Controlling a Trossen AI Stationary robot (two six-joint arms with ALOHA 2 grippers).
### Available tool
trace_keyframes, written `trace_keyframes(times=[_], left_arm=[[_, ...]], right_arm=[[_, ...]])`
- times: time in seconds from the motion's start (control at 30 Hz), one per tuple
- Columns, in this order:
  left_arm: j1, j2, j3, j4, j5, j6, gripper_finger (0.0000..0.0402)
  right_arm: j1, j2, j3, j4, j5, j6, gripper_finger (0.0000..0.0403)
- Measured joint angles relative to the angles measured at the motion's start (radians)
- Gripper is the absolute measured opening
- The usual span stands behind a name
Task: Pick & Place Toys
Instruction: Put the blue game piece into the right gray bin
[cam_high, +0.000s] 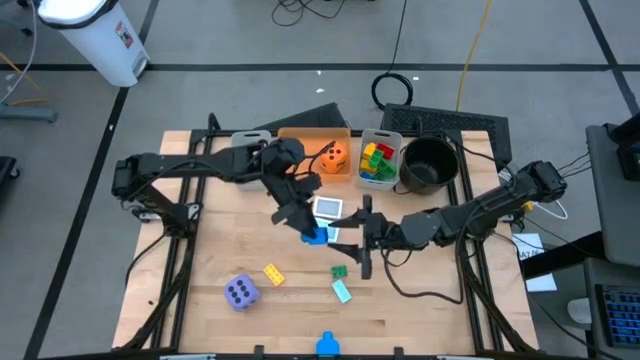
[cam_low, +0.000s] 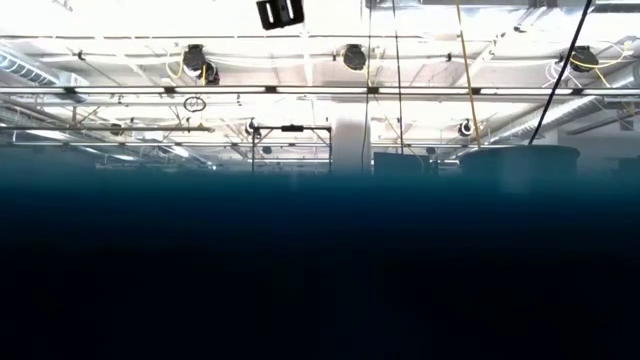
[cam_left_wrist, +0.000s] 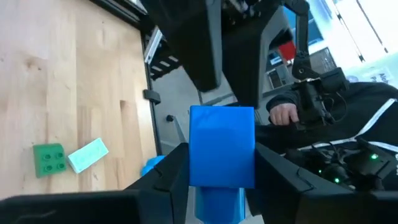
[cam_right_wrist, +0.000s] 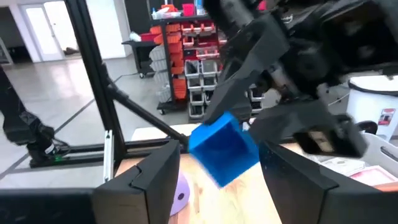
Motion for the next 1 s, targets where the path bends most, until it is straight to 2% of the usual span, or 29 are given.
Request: trace_keyframes(times=[0.2,0.37,0.5,0.7,0.9,1.0], left_arm=[[0.010,0.031,0.000,0.073,0.037,-0.034,0.0164],[0.018,0.062,0.000,0.126,0.093,-0.071,0.0139],[0.030,0.086,0.000,0.149,0.124,-0.089,0.0138],[0.037,0.104,0.000,0.162,0.128,-0.091,0.0166],[0.038,0.103,0.000,0.185,0.181,-0.119,0.0138],[0.038,0.103,0.000,0.216,0.210,-0.155,0.0138]], right_arm=[[0.001,0.000,0.000,-0.010,0.002,0.000,0.0210],[0.007,-0.002,0.000,-0.029,0.009,-0.009,0.0210],[0.011,-0.002,0.000,-0.049,0.034,-0.005,0.0210],[0.020,0.001,0.000,-0.076,0.077,-0.011,0.0210],[0.019,0.002,0.000,-0.129,0.074,-0.017,0.0210],[0.019,0.002,0.000,-0.150,0.049,-0.030,0.0210]])
